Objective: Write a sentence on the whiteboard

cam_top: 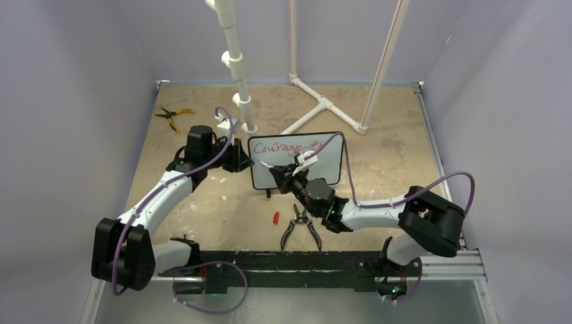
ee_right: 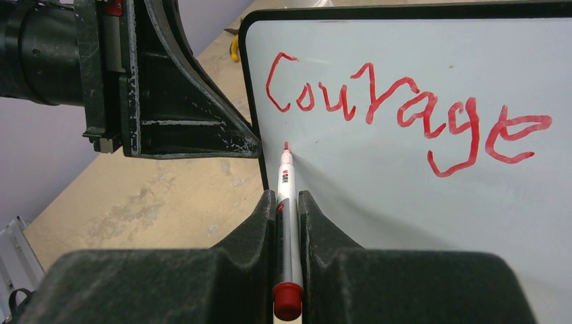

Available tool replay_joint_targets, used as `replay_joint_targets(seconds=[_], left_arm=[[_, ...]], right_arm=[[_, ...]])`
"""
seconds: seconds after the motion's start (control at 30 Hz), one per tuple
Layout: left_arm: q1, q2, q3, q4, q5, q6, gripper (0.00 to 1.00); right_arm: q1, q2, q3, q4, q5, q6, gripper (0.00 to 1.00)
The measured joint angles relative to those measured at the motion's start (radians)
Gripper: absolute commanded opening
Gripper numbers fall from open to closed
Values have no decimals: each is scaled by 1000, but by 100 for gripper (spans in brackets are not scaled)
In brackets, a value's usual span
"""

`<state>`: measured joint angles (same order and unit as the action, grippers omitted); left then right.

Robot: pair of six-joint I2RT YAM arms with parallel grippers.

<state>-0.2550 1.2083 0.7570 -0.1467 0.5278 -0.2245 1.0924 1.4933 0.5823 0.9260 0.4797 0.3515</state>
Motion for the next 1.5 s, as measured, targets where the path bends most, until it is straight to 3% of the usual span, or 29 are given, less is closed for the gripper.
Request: replay_joint_targets(seconds=[1.5], left_arm=[[0,0,0,0,0,0,19]], right_arm=[[34,-10,-35,-31,75,41,0]])
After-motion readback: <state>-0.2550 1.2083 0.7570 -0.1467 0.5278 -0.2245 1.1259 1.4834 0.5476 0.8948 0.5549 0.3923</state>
